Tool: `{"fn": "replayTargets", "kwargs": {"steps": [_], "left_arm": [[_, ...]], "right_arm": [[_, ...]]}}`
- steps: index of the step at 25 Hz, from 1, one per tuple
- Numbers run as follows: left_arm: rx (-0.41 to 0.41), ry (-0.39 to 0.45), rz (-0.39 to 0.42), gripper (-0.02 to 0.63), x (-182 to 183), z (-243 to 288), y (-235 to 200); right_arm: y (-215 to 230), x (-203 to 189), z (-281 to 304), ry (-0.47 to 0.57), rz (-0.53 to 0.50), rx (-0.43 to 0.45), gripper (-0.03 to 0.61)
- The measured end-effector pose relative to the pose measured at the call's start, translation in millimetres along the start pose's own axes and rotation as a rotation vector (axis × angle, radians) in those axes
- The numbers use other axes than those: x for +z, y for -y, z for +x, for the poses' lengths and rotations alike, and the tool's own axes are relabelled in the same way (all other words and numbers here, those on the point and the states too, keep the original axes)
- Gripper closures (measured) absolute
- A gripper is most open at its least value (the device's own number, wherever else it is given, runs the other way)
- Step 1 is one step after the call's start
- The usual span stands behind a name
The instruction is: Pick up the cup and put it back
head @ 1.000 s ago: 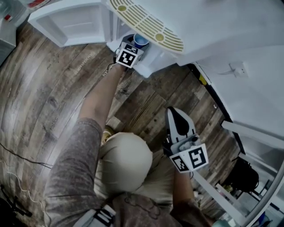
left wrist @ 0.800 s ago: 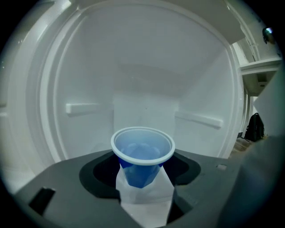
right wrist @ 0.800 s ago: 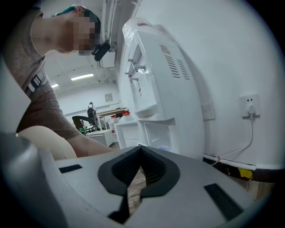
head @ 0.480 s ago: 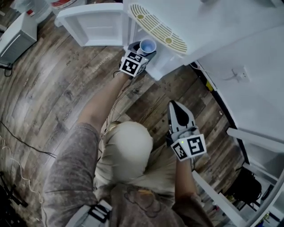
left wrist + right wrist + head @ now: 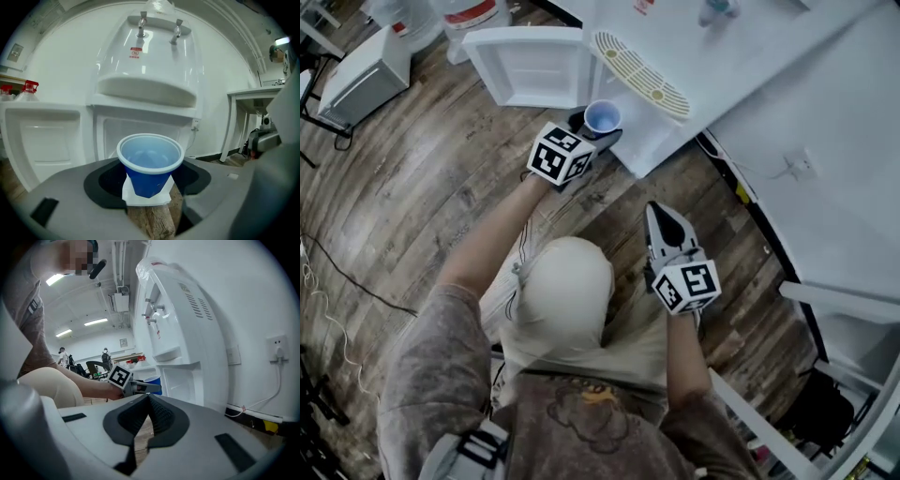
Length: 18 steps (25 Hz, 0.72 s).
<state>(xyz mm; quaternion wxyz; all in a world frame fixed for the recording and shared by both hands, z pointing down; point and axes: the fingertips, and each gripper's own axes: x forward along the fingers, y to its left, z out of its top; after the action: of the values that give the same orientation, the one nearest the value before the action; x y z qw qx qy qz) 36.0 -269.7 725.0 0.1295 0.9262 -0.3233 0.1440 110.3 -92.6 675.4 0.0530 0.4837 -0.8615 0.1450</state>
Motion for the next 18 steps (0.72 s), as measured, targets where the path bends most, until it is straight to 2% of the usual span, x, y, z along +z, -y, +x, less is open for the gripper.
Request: {"fn": "replayTargets", "kwargs": {"steps": [8, 18], "left_arm": [[0.004, 0.01, 0.0, 0.322, 28, -71, 31], [0.015, 0.051, -0.025, 0.322, 42, -133, 58]], "right_arm": [[-5, 3, -2, -0.013, -0.08, 0.028, 0.577], [7, 17, -33, 0.0, -0.066, 0.011, 0.577]]}}
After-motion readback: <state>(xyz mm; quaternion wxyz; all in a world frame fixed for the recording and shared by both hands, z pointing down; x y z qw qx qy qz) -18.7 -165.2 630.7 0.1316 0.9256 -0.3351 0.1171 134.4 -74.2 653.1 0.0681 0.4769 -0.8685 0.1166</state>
